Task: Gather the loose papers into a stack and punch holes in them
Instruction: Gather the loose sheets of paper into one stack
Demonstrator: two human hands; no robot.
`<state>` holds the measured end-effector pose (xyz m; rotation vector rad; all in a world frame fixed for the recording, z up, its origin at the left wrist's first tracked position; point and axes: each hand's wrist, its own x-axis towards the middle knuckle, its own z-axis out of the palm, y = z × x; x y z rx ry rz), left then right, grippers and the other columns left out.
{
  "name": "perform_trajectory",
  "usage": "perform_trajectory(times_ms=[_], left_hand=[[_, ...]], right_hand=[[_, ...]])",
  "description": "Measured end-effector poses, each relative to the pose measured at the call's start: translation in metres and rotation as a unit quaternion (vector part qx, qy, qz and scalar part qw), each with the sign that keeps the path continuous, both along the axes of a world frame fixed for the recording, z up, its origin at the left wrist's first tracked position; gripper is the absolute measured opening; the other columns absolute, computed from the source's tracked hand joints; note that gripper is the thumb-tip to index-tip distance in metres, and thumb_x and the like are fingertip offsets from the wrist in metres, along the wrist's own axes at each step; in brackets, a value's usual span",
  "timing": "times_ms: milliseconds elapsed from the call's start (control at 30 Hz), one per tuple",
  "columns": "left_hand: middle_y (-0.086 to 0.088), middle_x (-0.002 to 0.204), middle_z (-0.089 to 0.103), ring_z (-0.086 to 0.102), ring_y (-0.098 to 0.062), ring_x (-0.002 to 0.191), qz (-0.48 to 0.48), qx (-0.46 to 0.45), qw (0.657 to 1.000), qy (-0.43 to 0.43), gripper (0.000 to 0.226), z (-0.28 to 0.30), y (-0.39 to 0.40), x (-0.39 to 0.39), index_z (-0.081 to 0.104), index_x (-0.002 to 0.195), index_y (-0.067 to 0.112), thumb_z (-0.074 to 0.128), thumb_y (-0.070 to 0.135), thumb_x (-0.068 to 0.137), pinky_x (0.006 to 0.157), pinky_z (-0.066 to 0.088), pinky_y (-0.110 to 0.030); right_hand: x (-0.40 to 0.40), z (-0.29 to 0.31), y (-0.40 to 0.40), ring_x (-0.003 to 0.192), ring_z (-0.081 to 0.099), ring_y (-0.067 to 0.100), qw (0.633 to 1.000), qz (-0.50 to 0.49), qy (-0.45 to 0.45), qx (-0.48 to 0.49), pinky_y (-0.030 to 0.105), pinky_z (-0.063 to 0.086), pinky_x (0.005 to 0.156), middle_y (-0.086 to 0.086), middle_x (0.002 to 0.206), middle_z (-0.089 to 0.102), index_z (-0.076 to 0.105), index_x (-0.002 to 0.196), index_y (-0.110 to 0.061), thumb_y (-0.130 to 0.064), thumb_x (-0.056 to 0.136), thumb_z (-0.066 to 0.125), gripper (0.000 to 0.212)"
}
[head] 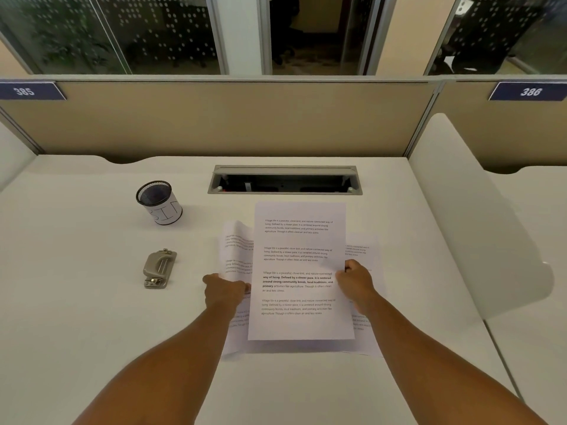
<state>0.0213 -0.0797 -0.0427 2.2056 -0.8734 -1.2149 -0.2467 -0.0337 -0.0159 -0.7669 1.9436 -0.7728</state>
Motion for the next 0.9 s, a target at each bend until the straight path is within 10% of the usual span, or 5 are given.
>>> perform_trajectory(times_ms=[267, 633, 900], left_hand=[[-0.011, 0.113, 0.071, 0.067, -0.033, 0.099, -0.032, -0.078, 0.996, -0.007, 0.027, 0.001, 0.0, 0.01, 0.065, 0.117, 0.012, 0.059, 0.025, 0.095, 0.09, 0.056, -0.046], [0.006, 0.098, 0.077, 0.075, -0.013, 0.077, -0.135, -0.155, 0.971, 0.119, 0.017, 0.021, -0.003, 0.025, 0.067, 0.109, 0.025, 0.058, 0.034, 0.097, 0.058, 0.055, -0.024], [0.0, 0.093, 0.078, 0.076, -0.023, 0.082, -0.177, -0.124, 0.957, 0.194, 0.023, 0.026, 0.002, 0.023, 0.07, 0.103, 0.024, 0.059, 0.043, 0.096, 0.068, 0.061, -0.037]], right_hand=[[0.004, 0.001, -0.004, 0.077, 0.055, 0.018, 0.999, 0.006, -0.034, 0.014, 0.028, 0.045, 0.061, 0.004, 0.096, 0.064, 0.061, 0.102, -0.012, -0.002, 0.086, 0.044, 0.025], [0.02, 0.008, -0.019, 0.094, 0.064, 0.025, 0.997, 0.012, -0.077, 0.008, 0.041, 0.055, 0.084, 0.004, 0.101, 0.066, 0.061, 0.1, -0.015, -0.006, 0.085, 0.048, 0.021], [0.027, 0.01, -0.016, 0.086, 0.061, 0.019, 0.996, -0.013, -0.088, -0.005, 0.038, 0.054, 0.083, 0.001, 0.095, 0.063, 0.053, 0.098, -0.019, -0.016, 0.086, 0.052, 0.012]])
